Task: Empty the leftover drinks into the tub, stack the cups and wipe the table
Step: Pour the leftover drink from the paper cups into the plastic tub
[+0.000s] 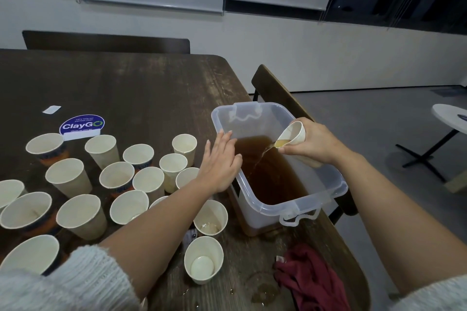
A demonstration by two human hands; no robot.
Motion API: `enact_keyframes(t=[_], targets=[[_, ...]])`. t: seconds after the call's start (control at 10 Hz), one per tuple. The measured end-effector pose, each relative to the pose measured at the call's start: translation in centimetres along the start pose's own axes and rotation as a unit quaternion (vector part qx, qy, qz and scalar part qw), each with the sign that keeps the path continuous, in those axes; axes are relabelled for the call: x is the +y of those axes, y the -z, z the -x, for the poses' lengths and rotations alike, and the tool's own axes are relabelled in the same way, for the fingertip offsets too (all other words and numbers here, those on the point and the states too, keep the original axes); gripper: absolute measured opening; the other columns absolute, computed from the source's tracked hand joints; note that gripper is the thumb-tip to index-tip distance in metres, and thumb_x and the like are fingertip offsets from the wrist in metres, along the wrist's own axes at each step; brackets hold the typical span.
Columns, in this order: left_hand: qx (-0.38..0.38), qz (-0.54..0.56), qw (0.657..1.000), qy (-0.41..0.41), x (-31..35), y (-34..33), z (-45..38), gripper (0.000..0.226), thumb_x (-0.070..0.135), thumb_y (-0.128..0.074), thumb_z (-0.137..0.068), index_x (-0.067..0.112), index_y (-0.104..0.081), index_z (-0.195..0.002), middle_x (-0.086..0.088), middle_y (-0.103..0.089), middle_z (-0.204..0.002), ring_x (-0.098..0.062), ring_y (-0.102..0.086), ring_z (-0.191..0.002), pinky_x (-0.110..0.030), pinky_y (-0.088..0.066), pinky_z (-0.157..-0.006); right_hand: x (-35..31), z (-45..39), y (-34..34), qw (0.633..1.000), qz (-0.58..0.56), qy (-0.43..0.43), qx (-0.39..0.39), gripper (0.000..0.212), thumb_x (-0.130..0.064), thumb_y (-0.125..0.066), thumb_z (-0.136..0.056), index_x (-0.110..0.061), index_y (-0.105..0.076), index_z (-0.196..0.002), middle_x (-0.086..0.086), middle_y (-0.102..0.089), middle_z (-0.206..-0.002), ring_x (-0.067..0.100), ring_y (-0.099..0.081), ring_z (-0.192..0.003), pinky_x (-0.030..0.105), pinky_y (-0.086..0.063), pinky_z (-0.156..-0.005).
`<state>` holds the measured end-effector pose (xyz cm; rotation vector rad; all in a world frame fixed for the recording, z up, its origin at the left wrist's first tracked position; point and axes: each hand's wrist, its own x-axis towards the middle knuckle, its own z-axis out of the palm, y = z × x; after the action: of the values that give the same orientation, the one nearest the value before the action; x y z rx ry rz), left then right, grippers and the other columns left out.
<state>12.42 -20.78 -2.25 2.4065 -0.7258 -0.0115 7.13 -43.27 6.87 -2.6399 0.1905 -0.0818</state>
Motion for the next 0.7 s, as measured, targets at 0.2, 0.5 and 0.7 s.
enact_keyframes(t=[0.2, 0.5, 0.7], targets=[[0.001, -0.001, 1.000, -0.001, 0.01, 0.00, 0.04, 0.048, 0.027, -0.027, -0.103, 0.014, -0.025, -0.149, 0.000, -0.004, -0.162, -0.013, 0.010, -0.148, -0.039, 0.013, -0.117, -0.09, 0.01, 0.17, 1.000, 0.011, 0.007, -0.004, 0.072, -0.043, -0.082, -0.073, -0.021, -0.046, -0.130, -0.005, -0.053, -0.113, 0.014, -0.051, -0.098, 0.015, -0.038, -0.063], [0.003, 0.002, 1.000, -0.001, -0.08, -0.11, -0.01, 0.048, 0.027, -0.027, -0.103, 0.013, -0.026, -0.149, 0.000, -0.004, -0.162, -0.012, 0.010, -0.148, -0.038, 0.013, -0.116, -0.49, -0.16, 0.52, 1.000, 0.028, 0.012, -0.002, 0.074, -0.042, -0.083, -0.072, -0.020, -0.046, -0.132, -0.006, -0.052, -0.111, 0.015, -0.050, -0.098, 0.014, -0.035, -0.063], [0.004, 0.002, 1.000, -0.002, -0.08, -0.13, -0.02, 0.048, 0.027, -0.027, -0.103, 0.013, -0.026, -0.149, 0.000, -0.005, -0.162, -0.012, 0.010, -0.148, -0.039, 0.012, -0.117, -0.69, -0.22, 0.54, 0.999, 0.031, 0.017, -0.007, 0.070, -0.042, -0.083, -0.072, -0.020, -0.048, -0.128, -0.004, -0.054, -0.109, 0.016, -0.051, -0.097, 0.015, -0.036, -0.062]])
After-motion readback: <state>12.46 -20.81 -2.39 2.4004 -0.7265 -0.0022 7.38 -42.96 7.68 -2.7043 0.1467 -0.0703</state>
